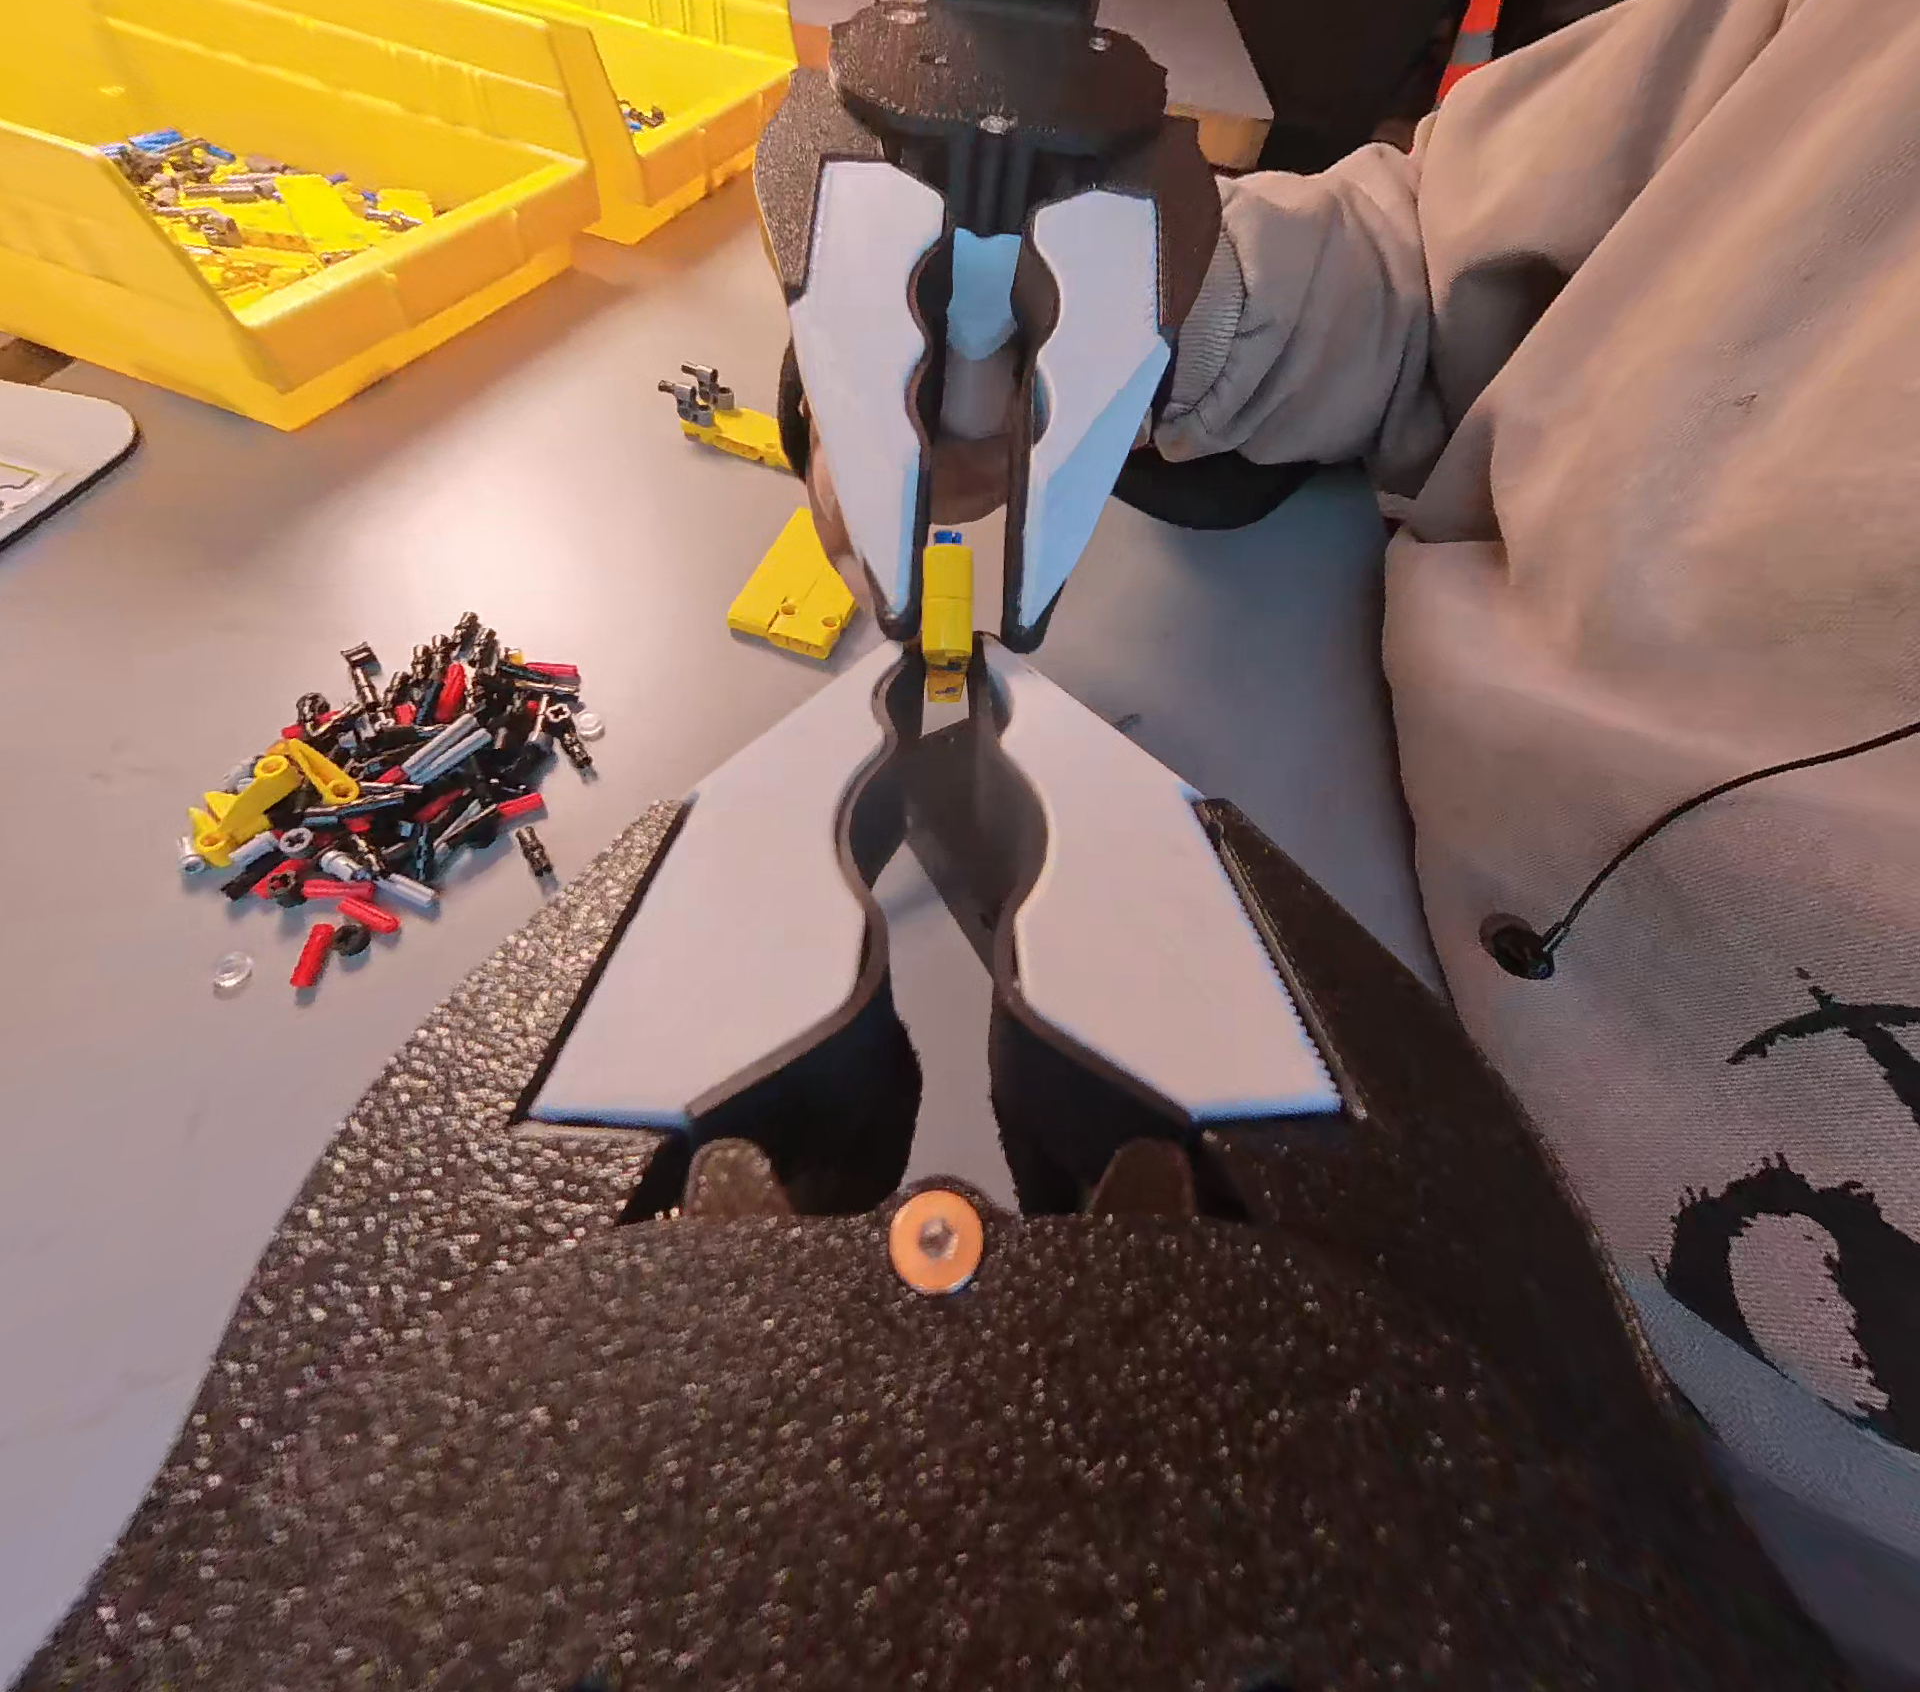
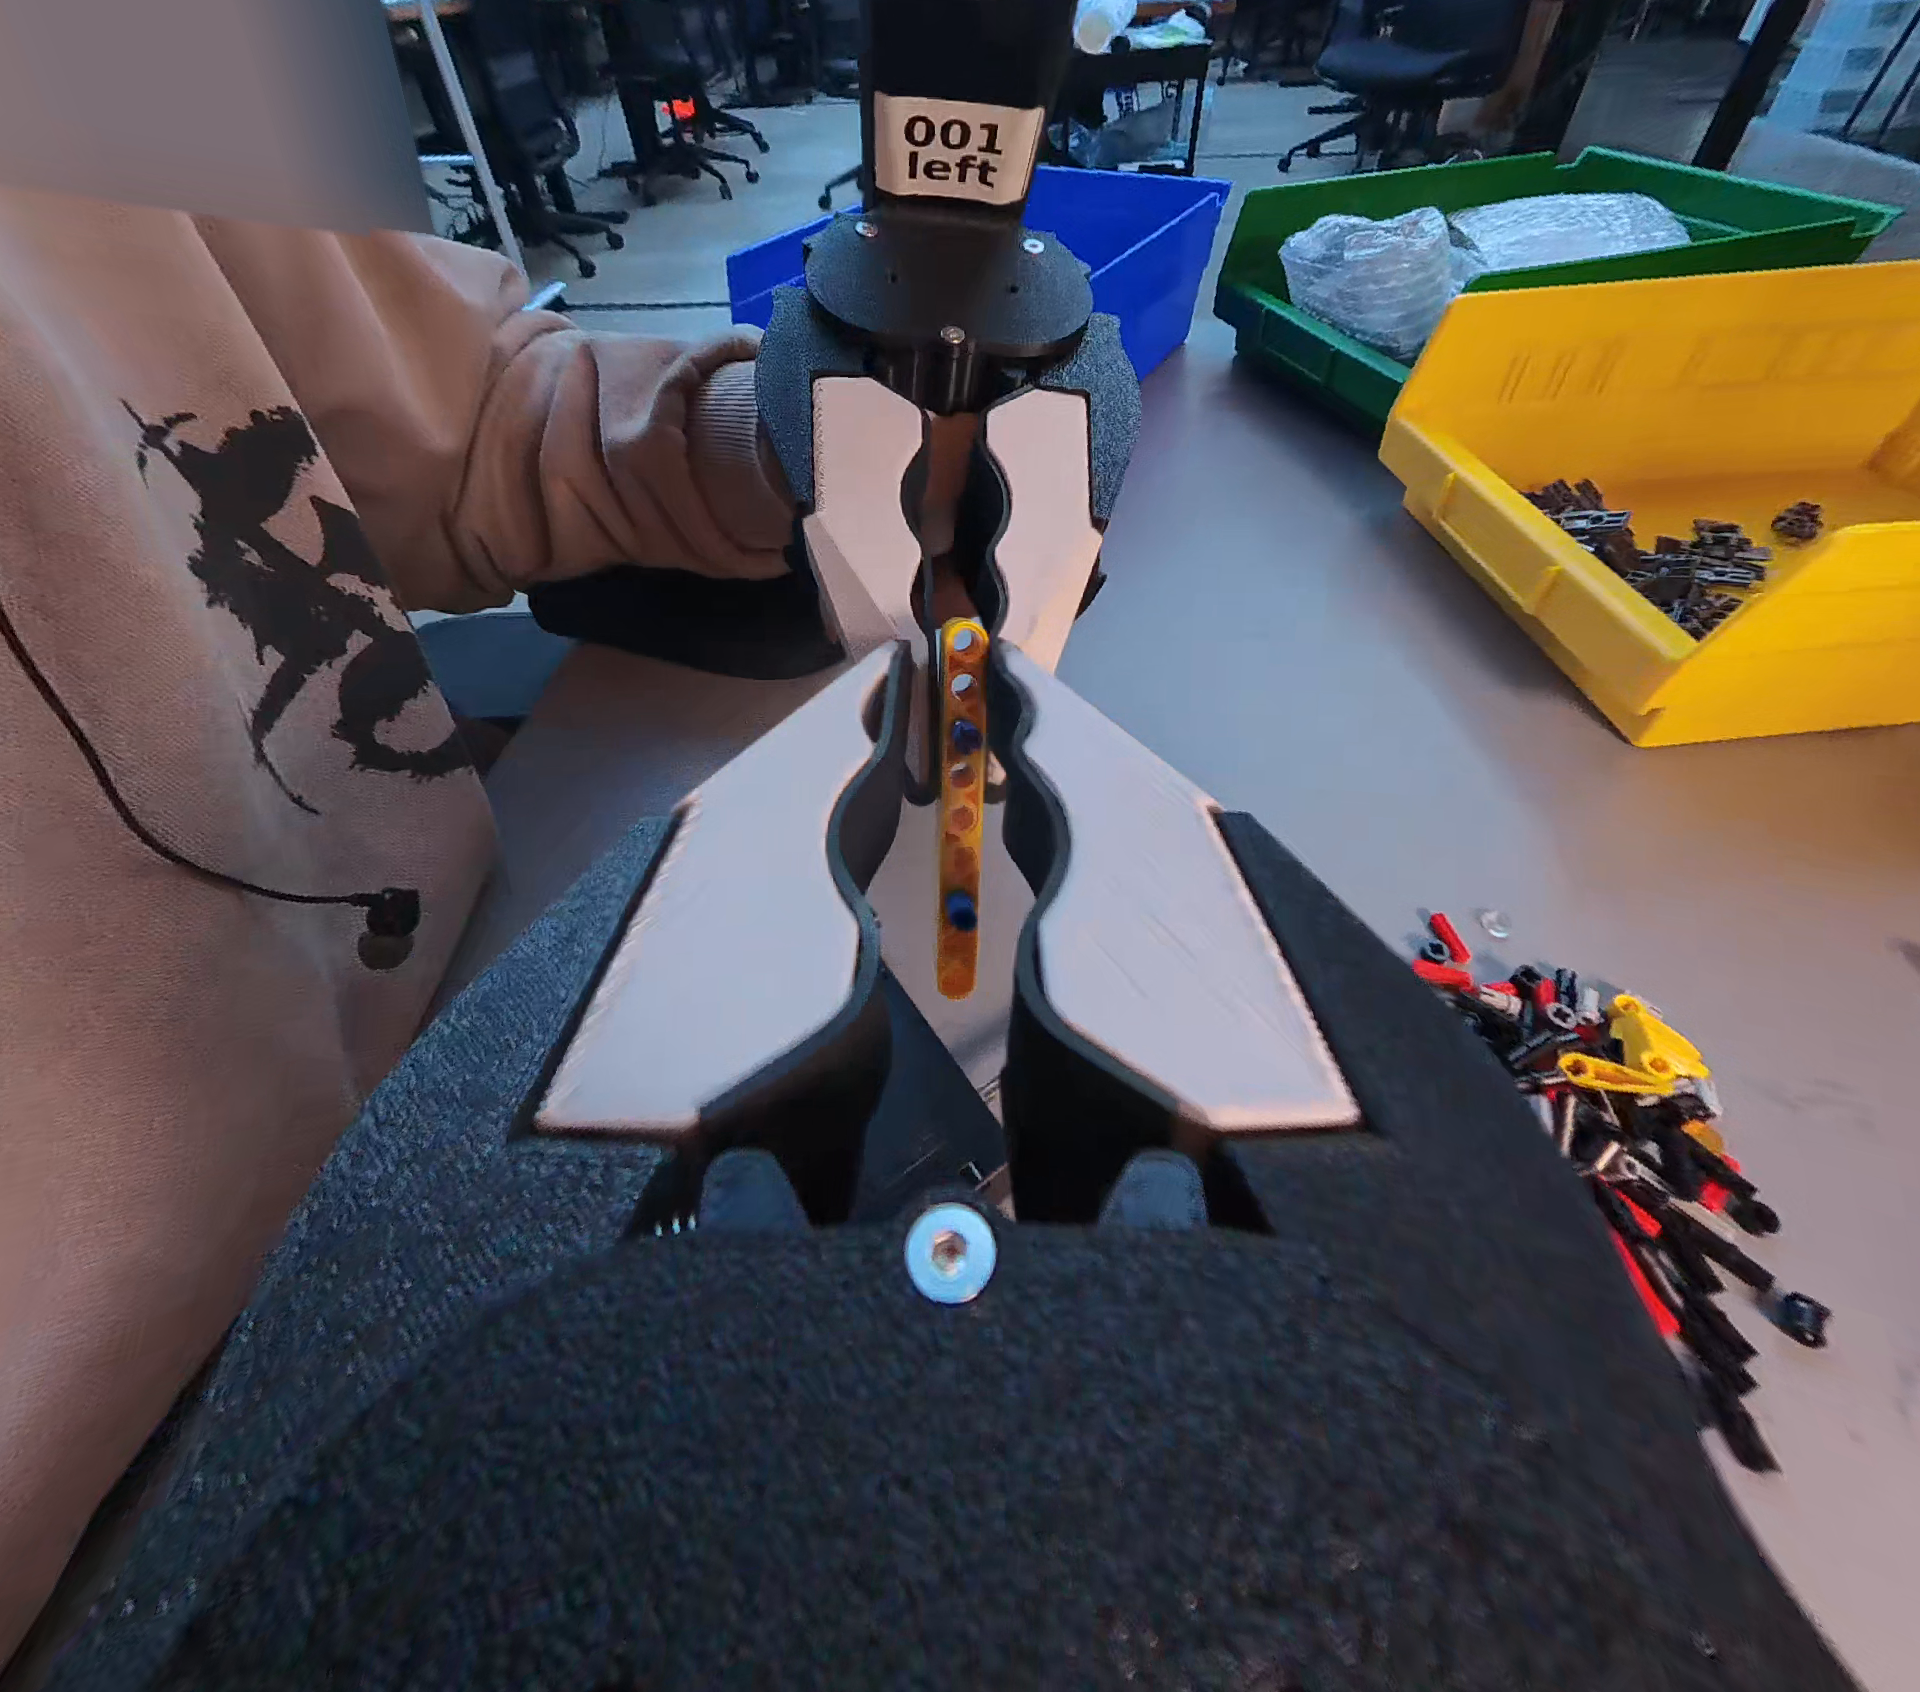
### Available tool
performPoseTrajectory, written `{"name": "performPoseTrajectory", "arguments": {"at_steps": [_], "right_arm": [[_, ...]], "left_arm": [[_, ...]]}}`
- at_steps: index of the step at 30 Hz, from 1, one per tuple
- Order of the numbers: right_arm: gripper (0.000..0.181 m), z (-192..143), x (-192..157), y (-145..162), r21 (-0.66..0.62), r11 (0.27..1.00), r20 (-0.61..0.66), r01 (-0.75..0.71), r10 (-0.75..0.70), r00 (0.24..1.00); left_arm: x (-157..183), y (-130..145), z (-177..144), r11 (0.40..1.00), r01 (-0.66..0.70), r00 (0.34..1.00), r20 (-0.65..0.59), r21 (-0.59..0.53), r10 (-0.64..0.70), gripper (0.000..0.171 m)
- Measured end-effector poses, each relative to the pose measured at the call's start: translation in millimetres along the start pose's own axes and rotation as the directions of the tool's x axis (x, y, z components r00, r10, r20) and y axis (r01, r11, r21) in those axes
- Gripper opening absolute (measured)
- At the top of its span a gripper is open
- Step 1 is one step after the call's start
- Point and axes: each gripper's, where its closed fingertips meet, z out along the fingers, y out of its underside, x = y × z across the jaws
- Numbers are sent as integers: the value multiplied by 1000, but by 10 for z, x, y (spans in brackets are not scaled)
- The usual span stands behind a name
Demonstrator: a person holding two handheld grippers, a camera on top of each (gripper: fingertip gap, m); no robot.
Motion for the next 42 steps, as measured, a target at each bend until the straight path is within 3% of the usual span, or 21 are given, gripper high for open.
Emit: {"name": "performPoseTrajectory", "arguments": {"at_steps": [4,10,15,18,21,22,26,28,35,42], "right_arm": [[6,-11,-22,-59,59,997,31,-41,39,999],[5,-181,1,-305,227,963,80,-142,127,989],[5,-114,18,-122,164,963,108,-212,196,975],[5,-92,21,-83,128,972,96,-199,187,978],[6,-64,-11,-109,113,977,94,-182,172,981],[6,-44,-23,-100,103,977,96,-186,176,980],[6,-58,-3,-154,146,966,97,-213,200,975],[7,-63,-3,-173,164,965,92,-206,193,977],[5,-58,-37,-258,204,963,79,-178,165,983],[10,-67,8,-260,232,946,86,-226,212,974]], "left_arm": [[55,-55,-27,999,2,1000,-16,40,-2,6],[76,-386,-294,960,54,999,-20,275,-50,6],[32,-179,-240,983,63,998,-34,171,-58,6],[25,-163,-245,980,86,996,-44,180,-79,13],[29,-89,-186,993,29,1000,-8,116,-29,17],[44,-85,-161,994,2,1000,2,105,-2,9],[44,-186,-187,988,22,1000,6,154,-23,6],[52,-277,-236,973,70,997,-27,220,-66,6],[97,-357,-301,946,154,986,-112,285,-126,6],[67,-304,-251,957,126,991,-77,260,-110,7]]}}
